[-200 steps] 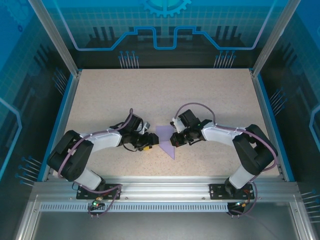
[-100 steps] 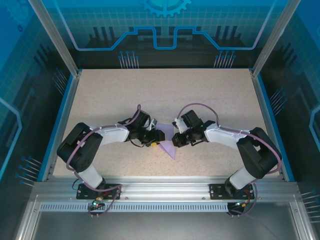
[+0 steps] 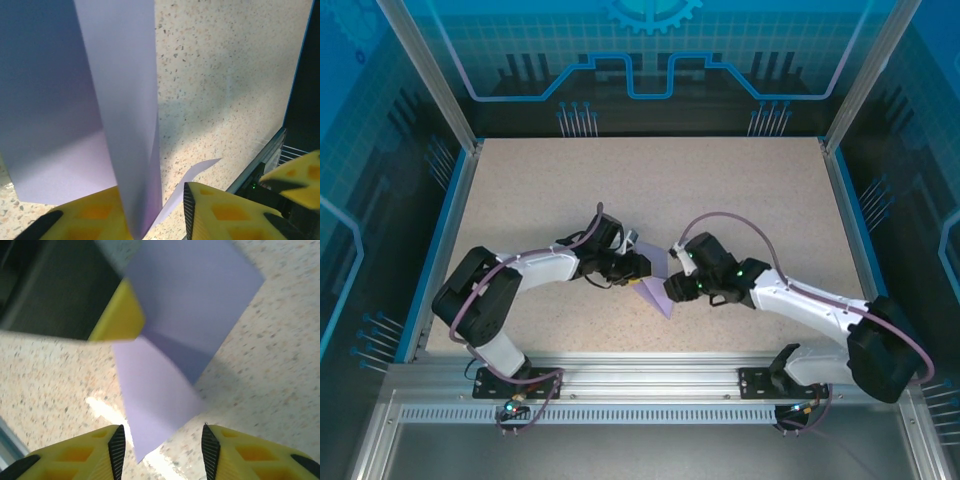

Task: Fold a paper plane with a square sheet of paper (fold left side to right side)
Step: Fourth fold the wing at the center of the table.

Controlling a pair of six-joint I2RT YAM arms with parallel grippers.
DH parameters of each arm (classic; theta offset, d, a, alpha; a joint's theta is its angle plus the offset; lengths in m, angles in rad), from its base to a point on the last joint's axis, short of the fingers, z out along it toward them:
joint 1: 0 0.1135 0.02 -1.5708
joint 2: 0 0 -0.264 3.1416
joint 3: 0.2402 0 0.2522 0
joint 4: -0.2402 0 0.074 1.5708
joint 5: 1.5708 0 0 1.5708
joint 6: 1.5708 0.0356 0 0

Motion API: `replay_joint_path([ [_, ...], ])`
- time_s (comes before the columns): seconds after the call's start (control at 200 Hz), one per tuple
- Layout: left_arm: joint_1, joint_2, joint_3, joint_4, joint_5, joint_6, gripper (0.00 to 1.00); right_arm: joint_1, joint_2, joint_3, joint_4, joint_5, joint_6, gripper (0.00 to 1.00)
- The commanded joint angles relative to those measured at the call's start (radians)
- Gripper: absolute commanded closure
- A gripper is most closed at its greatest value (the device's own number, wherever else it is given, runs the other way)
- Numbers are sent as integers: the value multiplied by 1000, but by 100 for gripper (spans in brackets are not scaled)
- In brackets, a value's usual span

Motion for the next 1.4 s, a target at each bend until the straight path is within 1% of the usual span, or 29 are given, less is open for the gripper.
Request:
replay_joint_path([
  [0.0, -7, -34, 41, -36, 8, -18, 71, 100, -14, -62, 64, 138, 71, 52],
  [0.105, -8, -33, 59, -49, 12, -24, 72, 167, 32, -56, 97, 205, 95, 51],
  [0.195, -9, -30, 72, -59, 11, -28, 72, 187, 88, -26, 102, 216, 91, 51],
  [0.385, -11, -30, 78, -68, 7, -41, 75, 203, 179, 13, 125, 232, 97, 52],
  [0.585, -12, -28, 88, -83, 0, -46, 78, 203, 227, 24, 142, 239, 106, 54],
  [0.755, -13, -41, 92, -100, -12, -42, 78, 203, 257, 26, 142, 229, 114, 65],
  [0.855, -13, -52, 92, -114, -22, -35, 78, 203, 271, 31, 134, 218, 117, 74],
  [0.96, -11, -68, 95, -136, -30, -23, 72, 202, 282, 30, 130, 202, 117, 82],
  [1.085, -5, -106, 93, -176, -48, -3, 61, 201, 286, 19, 133, 188, 128, 88],
  [1.24, 29, -176, 74, -224, -59, 17, 46, 194, 283, 6, 147, 157, 137, 90],
  [1.3, 50, -214, 62, -240, -66, 22, 42, 191, 280, 2, 153, 148, 140, 91],
  [1.396, 84, -266, 33, -263, -77, 27, 39, 180, 267, -12, 172, 121, 145, 91],
])
